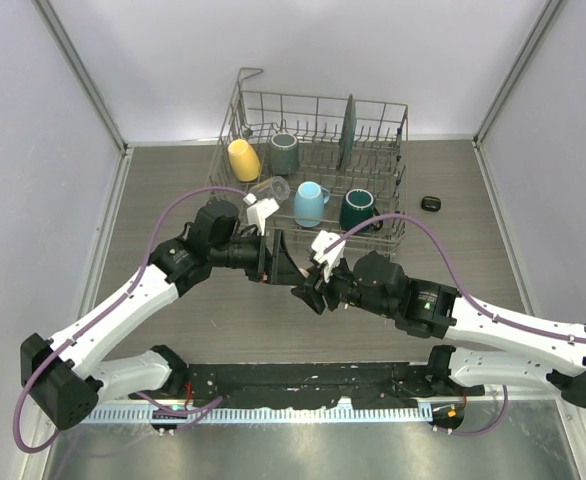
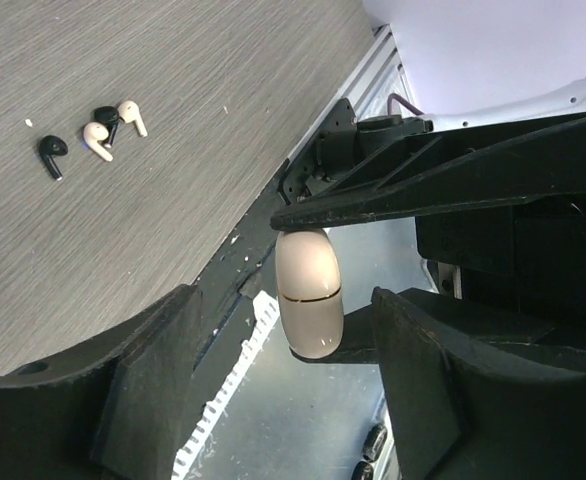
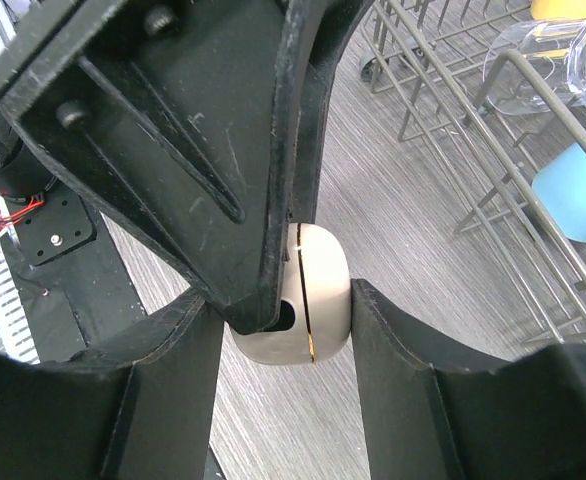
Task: Insert the wireless bluetooth earbuds into the charging case
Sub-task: Pick up the charging case at the center of the board.
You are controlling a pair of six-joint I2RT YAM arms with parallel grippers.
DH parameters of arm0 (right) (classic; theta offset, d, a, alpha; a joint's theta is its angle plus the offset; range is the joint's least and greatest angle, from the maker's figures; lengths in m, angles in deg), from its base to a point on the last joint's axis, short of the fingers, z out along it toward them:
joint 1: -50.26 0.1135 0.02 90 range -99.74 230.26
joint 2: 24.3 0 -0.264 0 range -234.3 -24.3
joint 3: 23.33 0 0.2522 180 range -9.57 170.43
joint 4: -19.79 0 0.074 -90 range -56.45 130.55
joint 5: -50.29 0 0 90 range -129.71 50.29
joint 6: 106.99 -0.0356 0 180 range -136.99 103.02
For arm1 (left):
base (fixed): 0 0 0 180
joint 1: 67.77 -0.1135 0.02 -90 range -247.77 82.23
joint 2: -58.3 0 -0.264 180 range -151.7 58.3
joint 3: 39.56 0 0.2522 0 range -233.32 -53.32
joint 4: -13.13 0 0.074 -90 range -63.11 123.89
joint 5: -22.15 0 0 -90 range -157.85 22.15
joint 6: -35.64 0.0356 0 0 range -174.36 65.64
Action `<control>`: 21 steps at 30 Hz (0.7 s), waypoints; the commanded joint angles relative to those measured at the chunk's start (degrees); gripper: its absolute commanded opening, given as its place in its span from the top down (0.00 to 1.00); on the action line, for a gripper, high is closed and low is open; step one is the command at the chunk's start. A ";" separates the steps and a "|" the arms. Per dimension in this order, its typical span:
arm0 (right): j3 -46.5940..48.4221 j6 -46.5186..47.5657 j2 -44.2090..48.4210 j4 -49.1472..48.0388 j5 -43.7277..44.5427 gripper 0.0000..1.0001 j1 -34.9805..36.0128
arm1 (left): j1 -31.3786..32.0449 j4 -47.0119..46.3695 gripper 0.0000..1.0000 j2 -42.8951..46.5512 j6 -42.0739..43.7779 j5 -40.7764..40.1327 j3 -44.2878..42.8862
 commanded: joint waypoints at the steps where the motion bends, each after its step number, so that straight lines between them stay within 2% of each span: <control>1: 0.07 -0.97 1.32 -4.70 0.56 0.99 0.39 | 0.79 -3.02 0.31 -0.70 1.07 1.81 -0.09; 7: -0.11 -0.97 1.14 -5.06 1.00 0.99 0.56 | 1.40 -2.93 0.42 -0.61 1.69 2.51 0.09; 11: -0.20 -0.97 0.97 -5.23 1.79 0.99 0.56 | 1.75 -3.02 0.54 -1.14 1.87 3.56 0.00; 15: -0.46 -1.05 0.97 -5.58 2.93 0.99 0.74 | 2.02 -3.02 0.61 -1.67 2.13 4.35 -0.18; 19: -0.72 -1.40 0.97 -6.11 3.54 0.99 1.00 | 2.46 -2.93 0.76 -1.84 2.31 4.62 -0.09; 21: -0.90 -1.84 0.88 -6.37 3.89 0.99 1.18 | 2.46 -2.84 0.88 -1.58 2.39 4.27 0.00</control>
